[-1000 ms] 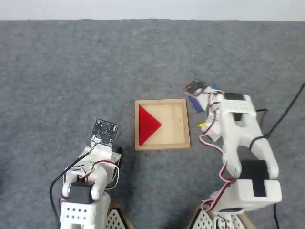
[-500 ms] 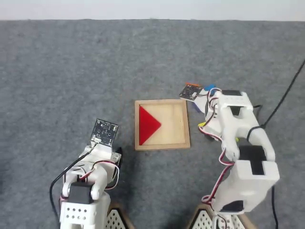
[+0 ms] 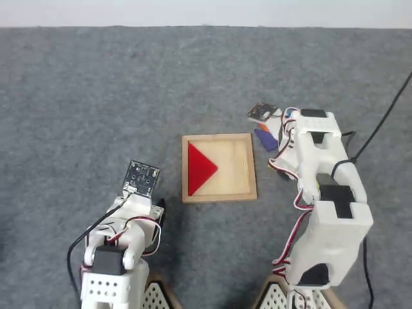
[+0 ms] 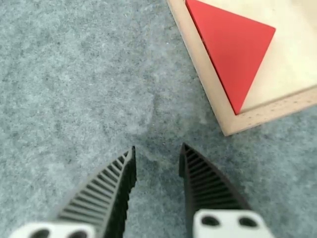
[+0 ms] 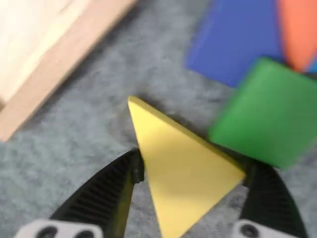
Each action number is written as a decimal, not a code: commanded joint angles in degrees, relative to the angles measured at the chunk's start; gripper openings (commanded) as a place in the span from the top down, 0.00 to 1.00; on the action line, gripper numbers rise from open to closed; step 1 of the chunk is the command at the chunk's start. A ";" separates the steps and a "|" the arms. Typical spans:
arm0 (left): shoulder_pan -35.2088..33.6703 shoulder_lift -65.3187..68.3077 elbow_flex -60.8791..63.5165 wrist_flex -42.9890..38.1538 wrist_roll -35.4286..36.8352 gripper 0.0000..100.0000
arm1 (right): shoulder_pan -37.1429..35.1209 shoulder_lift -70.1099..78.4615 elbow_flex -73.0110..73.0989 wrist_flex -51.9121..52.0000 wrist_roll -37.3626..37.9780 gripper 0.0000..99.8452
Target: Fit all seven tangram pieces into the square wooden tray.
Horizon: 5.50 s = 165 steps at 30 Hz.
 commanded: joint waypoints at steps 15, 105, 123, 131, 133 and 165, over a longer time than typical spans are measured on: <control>-0.26 -1.14 -0.57 0.18 0.44 0.86 | 0.84 -4.00 -0.62 -0.22 -31.47 0.78; -0.26 -1.14 -0.57 0.18 0.44 0.86 | 4.09 -26.07 29.80 -4.35 -31.38 0.83; -0.26 -1.14 -0.57 0.18 0.44 0.86 | -5.58 -20.35 22.42 -5.49 -68.84 0.76; -0.26 -1.14 -0.57 0.18 0.44 0.86 | -8.22 -15.60 15.74 -5.49 -72.79 0.76; -0.26 -1.14 -0.57 0.18 0.44 0.86 | -9.71 -13.85 13.71 -5.49 -75.87 0.76; -0.26 -1.14 -0.57 0.18 0.44 0.86 | -0.40 -6.99 5.45 -2.51 -66.81 0.99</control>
